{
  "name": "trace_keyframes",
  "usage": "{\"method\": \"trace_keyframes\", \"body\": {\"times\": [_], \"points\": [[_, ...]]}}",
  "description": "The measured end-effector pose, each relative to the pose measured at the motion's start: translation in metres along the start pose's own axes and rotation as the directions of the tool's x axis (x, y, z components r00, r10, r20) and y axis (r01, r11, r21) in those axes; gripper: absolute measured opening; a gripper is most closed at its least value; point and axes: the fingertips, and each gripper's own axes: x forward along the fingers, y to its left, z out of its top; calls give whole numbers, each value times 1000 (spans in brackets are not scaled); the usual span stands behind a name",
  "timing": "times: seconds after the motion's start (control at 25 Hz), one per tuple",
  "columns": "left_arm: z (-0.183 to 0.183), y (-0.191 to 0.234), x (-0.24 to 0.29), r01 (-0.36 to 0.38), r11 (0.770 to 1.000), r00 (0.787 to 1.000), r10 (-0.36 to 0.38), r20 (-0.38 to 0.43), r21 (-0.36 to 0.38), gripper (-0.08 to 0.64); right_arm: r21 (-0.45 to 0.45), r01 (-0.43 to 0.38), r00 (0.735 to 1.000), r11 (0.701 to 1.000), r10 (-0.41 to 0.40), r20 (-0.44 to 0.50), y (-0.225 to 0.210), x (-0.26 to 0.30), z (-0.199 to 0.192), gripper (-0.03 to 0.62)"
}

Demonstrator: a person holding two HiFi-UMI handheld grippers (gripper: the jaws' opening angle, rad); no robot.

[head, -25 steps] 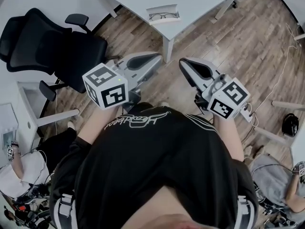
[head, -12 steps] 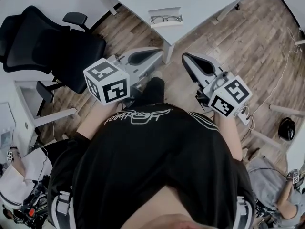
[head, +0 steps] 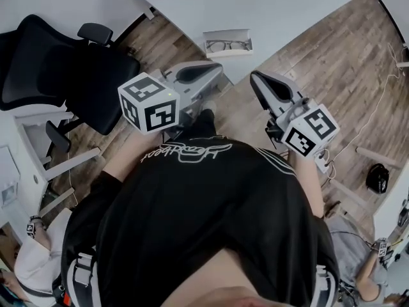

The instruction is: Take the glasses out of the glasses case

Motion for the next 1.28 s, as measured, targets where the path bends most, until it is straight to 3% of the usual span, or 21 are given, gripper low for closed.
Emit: {"method": "trace_keyframes", "body": {"times": [0.44,0.6,0.76,0.88,1.08,1.28], "points": [[20,72,24,-9,999,999,7,-50,-40,8,37,27,997,999,-25,-74,-55,59,6,9],[17,95,30,-22,998,997,17,-74,-60,8,-68,72,984,995,-82,-158,-78,78,-3,9],[13,113,34,-34,996,995,26,-91,-85,8,-212,43,963,976,-98,-253,-95,94,-18,9],[11,125,36,-43,995,994,34,-103,-91,8,-331,-3,935,944,-115,-335,-110,104,-32,9],[5,140,37,-62,990,992,48,-113,-125,8,-448,-98,885,888,-128,-447,-120,118,-59,9],[2,148,34,-63,987,993,48,-105,-149,8,-604,-229,814,763,-191,-549,-131,127,-88,11]]}}
